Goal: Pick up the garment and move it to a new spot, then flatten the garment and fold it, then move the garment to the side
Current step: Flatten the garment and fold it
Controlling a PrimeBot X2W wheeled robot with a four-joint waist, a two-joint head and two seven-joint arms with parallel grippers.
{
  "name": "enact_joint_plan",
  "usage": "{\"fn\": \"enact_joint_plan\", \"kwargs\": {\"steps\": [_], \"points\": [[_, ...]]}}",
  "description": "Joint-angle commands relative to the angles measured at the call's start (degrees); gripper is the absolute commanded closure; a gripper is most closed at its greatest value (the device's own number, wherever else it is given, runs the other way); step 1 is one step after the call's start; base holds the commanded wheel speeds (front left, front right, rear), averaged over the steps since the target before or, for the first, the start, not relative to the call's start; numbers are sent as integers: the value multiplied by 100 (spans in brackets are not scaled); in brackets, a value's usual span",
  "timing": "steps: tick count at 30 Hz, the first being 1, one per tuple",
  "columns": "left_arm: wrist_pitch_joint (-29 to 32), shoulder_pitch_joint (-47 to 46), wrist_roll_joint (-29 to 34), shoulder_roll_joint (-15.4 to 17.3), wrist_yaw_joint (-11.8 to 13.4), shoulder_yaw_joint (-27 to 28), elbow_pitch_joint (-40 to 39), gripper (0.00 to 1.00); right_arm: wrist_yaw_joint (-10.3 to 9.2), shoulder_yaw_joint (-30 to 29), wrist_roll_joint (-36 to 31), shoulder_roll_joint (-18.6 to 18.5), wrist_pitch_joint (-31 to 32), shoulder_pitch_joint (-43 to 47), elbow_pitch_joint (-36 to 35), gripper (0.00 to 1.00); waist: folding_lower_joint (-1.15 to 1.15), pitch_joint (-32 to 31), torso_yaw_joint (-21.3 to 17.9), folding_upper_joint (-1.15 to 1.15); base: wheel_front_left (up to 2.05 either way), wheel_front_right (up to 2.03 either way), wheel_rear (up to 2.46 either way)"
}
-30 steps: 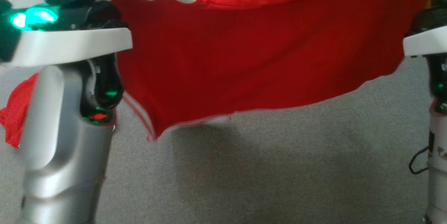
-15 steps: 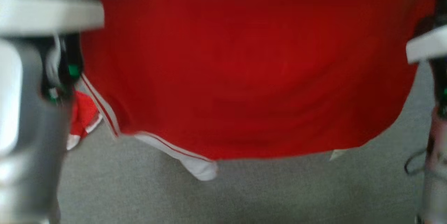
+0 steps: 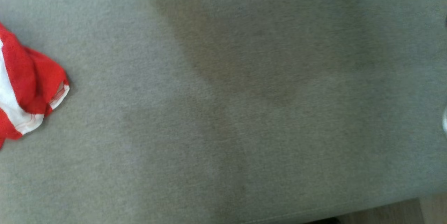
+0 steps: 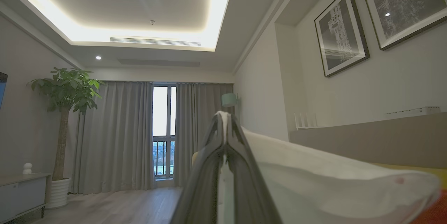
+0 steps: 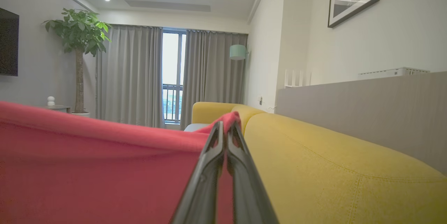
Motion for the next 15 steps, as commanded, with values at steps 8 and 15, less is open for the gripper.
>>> {"fn": "enact_joint_plan", "kwargs": {"steps": [8, 15], "points": [[-473, -71, -12, -76, -320, -201, 853, 100, -4, -64, -61, -185, -883, -133, 1331, 100, -3, 199, 355, 0, 0, 0, 0], [-568, 1117, -76, -202, -478, -541, 1124, 100, -4, 346, 105, -424, -780, 683, 2275, 100, -3, 33, 560, 0, 0, 0, 0]]}}
